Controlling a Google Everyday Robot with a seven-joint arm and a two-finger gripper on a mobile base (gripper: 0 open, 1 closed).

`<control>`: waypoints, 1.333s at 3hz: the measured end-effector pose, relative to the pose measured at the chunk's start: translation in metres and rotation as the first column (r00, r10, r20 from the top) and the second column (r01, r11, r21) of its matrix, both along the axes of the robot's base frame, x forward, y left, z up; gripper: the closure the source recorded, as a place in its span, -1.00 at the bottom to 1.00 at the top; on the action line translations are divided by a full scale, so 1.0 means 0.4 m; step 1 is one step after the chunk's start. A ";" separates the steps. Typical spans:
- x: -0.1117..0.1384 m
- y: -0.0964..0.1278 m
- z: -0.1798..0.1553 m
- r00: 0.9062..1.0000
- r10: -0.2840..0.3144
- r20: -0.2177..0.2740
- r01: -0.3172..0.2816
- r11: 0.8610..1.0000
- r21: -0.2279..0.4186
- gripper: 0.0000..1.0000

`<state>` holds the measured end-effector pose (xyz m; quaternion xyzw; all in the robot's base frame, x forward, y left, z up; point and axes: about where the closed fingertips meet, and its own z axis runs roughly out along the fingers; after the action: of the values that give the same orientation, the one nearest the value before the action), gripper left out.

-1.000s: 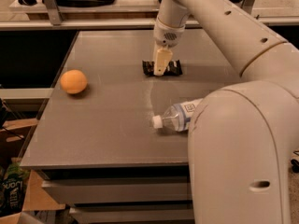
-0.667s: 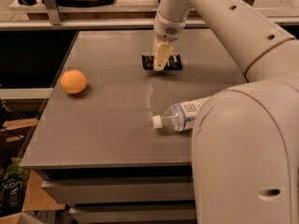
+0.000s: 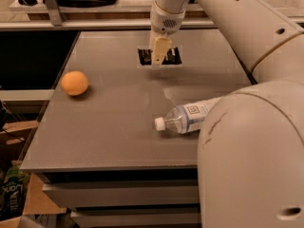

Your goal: Move rxbar chocolate near orange

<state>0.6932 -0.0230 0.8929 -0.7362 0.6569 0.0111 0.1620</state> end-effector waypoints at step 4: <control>-0.171 0.312 -0.126 0.855 0.506 -0.111 -0.518 0.838 -0.173 1.00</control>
Offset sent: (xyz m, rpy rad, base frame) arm -0.0509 0.1114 -0.0487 -0.2072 0.0998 0.4950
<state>0.6249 0.1020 0.8424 -0.8966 0.4387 0.0114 0.0596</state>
